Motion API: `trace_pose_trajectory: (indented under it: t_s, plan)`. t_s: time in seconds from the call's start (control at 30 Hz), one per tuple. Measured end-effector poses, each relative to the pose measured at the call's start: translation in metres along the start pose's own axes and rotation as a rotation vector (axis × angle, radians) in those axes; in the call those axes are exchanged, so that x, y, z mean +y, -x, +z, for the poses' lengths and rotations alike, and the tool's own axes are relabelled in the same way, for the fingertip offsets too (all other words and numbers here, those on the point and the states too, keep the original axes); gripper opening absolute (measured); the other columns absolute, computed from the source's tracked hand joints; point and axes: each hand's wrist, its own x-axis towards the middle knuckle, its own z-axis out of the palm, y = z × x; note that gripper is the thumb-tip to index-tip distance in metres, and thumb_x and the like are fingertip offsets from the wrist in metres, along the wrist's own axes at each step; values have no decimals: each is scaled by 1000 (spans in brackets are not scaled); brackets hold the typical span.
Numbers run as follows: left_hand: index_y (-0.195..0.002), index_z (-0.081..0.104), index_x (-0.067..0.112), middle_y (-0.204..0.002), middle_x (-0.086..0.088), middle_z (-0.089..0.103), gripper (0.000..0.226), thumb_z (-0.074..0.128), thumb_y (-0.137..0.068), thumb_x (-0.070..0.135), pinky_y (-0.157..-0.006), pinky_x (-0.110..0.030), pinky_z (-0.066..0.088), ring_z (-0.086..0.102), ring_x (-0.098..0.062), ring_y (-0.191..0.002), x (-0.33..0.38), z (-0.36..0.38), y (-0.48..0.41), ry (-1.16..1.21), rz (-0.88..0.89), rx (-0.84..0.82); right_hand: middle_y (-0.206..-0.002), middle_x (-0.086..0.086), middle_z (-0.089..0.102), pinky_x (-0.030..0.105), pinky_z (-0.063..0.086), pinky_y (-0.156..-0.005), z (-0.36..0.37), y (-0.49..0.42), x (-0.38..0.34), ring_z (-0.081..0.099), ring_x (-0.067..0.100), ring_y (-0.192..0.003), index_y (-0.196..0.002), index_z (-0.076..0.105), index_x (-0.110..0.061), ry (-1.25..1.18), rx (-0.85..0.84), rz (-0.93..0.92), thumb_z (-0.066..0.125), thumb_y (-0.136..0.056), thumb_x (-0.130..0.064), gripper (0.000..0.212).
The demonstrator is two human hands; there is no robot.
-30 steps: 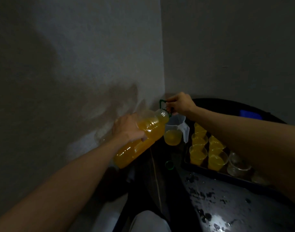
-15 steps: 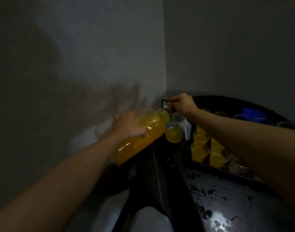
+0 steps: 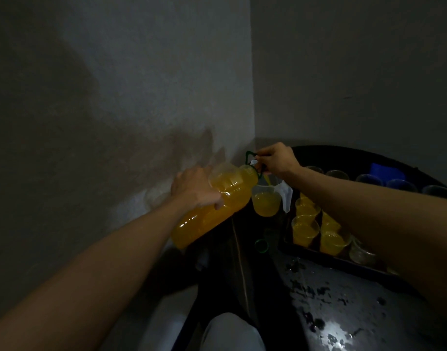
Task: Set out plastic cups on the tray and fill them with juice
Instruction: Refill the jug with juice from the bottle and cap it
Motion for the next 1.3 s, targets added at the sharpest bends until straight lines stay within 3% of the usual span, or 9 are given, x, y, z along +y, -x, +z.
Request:
trace_pose_trajectory:
  t_s: [0.63,1.3]
  plan:
    - [-144,48,33,-139,-1,57,103,89,-51,46,-100,-40,46,53,-31,-128,-5,-8,-2,-32,6,-5,-97,15,73,43,60,-84,2,4,-6,72,26,-91,-113,72,-7,12,-20,-41,60,-98,-12,20]
    - [-143,47,33,-134,-2,60,101,88,-52,45,-91,-36,48,55,-32,-125,-1,-9,-3,-62,17,9,-96,16,74,41,60,-85,-3,3,-4,72,27,-92,-118,71,-6,-3,-23,-42,63,-96,-10,24]
